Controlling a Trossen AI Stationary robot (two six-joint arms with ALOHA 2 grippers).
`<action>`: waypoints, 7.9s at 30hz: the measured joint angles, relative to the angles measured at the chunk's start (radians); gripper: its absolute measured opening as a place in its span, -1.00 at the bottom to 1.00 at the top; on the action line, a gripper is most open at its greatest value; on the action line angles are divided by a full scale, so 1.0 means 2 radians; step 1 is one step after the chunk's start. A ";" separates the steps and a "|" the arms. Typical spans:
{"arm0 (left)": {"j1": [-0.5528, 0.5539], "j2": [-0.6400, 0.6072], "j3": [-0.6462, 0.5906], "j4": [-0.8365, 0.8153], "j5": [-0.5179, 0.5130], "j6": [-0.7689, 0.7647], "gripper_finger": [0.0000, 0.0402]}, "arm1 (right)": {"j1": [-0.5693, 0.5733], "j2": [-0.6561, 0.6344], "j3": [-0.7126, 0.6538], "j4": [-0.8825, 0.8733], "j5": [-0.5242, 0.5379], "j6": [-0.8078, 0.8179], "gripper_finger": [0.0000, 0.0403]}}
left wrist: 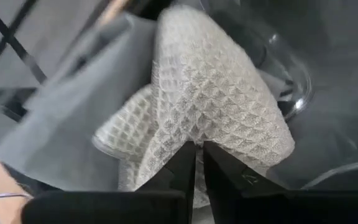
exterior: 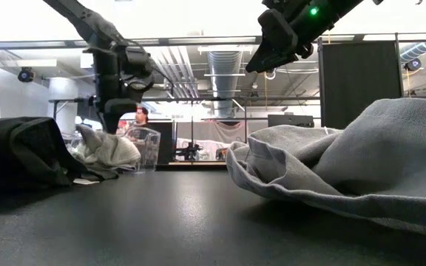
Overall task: Sort towels by color in basket
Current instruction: Put the light gray towel into the left transparent bin, then put the gray towel into the left transparent bin
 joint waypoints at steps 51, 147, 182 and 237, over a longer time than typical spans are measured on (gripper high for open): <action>-0.434 -0.194 -0.133 0.076 -0.144 -0.339 -1.00 | 0.047 0.000 -0.015 0.000 0.000 0.066 -0.30; -0.683 -0.049 0.023 -0.107 -0.328 -0.506 -1.00 | 0.142 0.186 0.113 -0.124 -0.272 0.067 0.41; -0.683 -0.020 0.023 -0.075 -0.354 -0.506 -1.00 | 0.125 0.230 0.113 -0.117 -0.339 0.051 -0.93; -0.620 0.039 -0.018 0.579 -0.240 -0.106 0.16 | 0.184 0.051 0.115 -0.052 0.133 -0.033 -0.96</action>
